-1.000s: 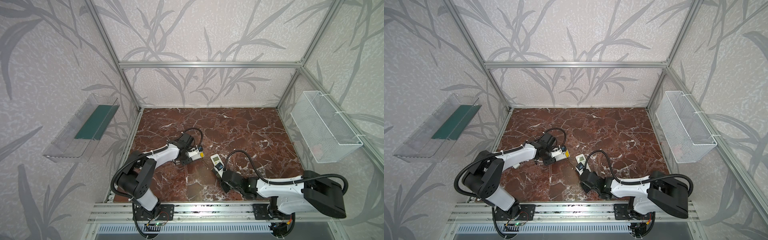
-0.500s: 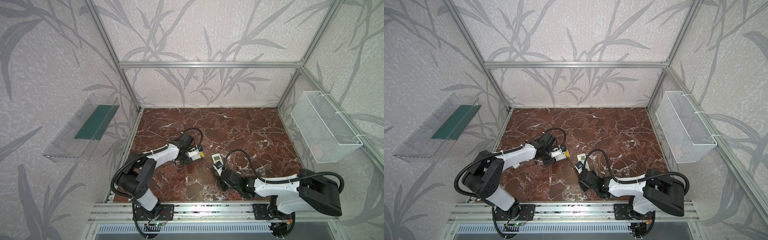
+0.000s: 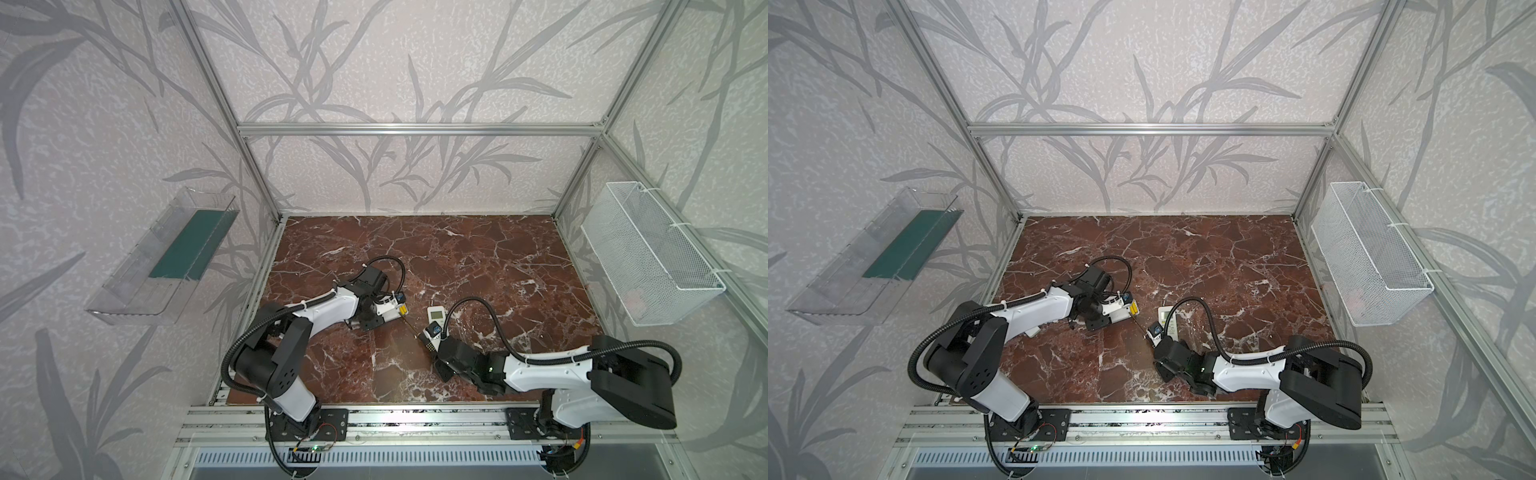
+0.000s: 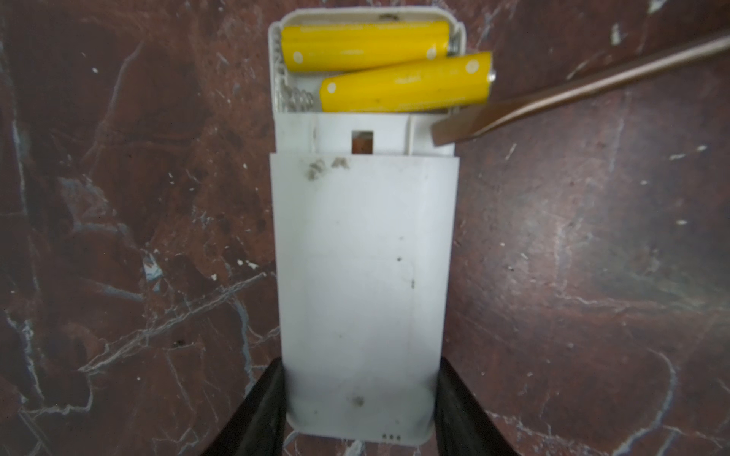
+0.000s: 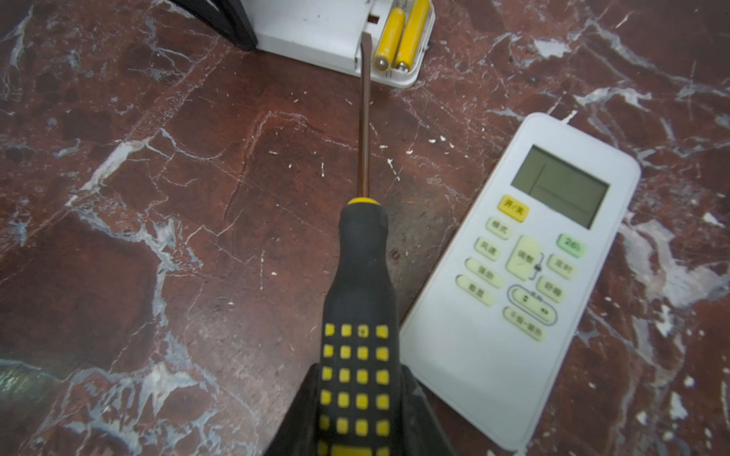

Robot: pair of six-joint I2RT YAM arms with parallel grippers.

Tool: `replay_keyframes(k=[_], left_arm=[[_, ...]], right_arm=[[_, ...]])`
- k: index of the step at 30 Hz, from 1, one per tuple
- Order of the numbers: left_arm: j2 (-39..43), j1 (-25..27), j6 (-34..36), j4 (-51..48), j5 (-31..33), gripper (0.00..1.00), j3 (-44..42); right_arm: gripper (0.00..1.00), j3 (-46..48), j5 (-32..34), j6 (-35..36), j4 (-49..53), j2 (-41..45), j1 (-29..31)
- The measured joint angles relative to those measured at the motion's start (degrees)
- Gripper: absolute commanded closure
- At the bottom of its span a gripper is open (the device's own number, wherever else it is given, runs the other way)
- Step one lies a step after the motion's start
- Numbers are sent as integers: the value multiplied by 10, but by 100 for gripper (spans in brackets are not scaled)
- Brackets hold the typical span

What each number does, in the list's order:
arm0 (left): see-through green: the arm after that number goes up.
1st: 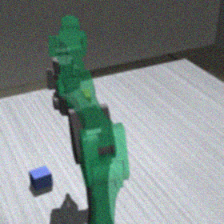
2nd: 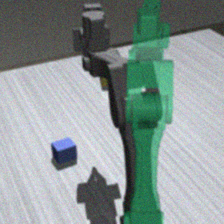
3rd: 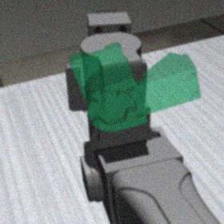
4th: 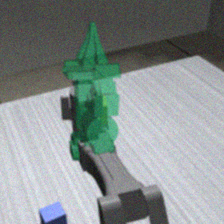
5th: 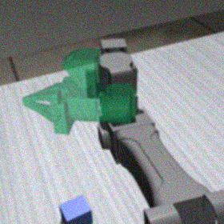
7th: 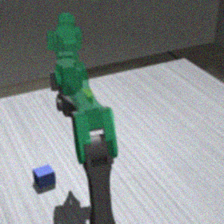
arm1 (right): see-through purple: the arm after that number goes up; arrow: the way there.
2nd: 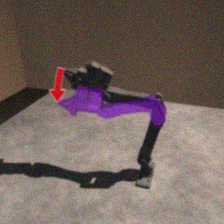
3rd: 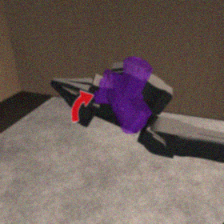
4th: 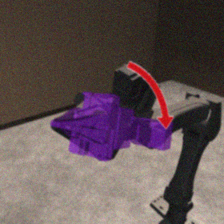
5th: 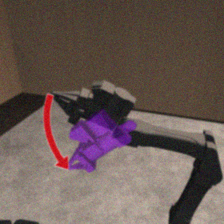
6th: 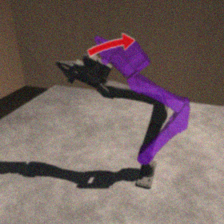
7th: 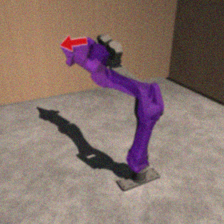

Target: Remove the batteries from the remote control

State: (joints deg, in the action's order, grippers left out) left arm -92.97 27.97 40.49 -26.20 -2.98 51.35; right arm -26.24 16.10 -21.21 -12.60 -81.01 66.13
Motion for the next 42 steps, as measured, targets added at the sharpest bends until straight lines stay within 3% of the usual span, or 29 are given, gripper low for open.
replay_keyframes(k=[21, 42], left_arm=[[0, 2, -1, -2, 2, 48, 0], [13, 22, -7, 3, 45, 48, -1]], right_arm=[[100, -10, 13, -15, 5, -10, 0], [100, -16, 14, -27, 20, -10, -1]])
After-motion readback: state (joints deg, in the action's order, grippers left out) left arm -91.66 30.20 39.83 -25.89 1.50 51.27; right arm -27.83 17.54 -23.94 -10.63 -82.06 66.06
